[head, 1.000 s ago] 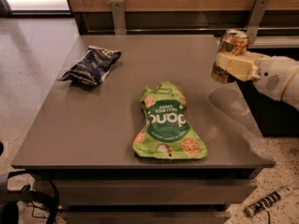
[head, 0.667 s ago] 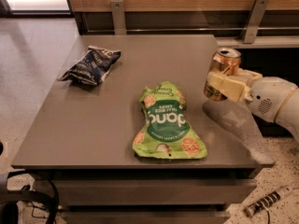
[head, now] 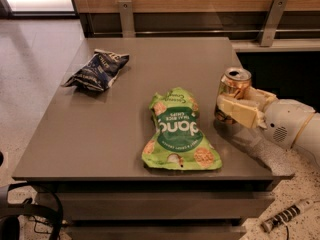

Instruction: Move orange can near green rice chip bag

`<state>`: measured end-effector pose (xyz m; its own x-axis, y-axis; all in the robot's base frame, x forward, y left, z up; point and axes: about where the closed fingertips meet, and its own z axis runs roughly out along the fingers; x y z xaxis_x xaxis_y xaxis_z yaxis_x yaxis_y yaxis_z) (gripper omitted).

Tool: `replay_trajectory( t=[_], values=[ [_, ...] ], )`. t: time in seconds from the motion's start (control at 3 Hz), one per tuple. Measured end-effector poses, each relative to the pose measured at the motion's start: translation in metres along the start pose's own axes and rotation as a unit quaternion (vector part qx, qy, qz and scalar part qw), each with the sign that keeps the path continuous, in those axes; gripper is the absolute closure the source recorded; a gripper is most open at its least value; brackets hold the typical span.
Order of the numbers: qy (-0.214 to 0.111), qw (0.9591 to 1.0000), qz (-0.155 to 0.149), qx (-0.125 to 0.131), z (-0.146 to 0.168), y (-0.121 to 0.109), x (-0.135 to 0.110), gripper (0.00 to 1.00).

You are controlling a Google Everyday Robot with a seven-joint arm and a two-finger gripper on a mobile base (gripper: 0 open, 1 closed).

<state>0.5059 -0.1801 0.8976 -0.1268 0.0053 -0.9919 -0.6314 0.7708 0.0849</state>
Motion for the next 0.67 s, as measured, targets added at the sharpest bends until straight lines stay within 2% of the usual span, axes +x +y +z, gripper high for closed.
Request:
replay_trajectory(
  t=[0.33, 0.67],
  values=[
    [0.005, 0.9998, -0.016, -0.007, -0.005, 0.004, 0.013, 1.0],
    [0.006, 0.9993, -0.024, -0.03, -0.005, 0.002, 0.027, 1.0]
  ],
)
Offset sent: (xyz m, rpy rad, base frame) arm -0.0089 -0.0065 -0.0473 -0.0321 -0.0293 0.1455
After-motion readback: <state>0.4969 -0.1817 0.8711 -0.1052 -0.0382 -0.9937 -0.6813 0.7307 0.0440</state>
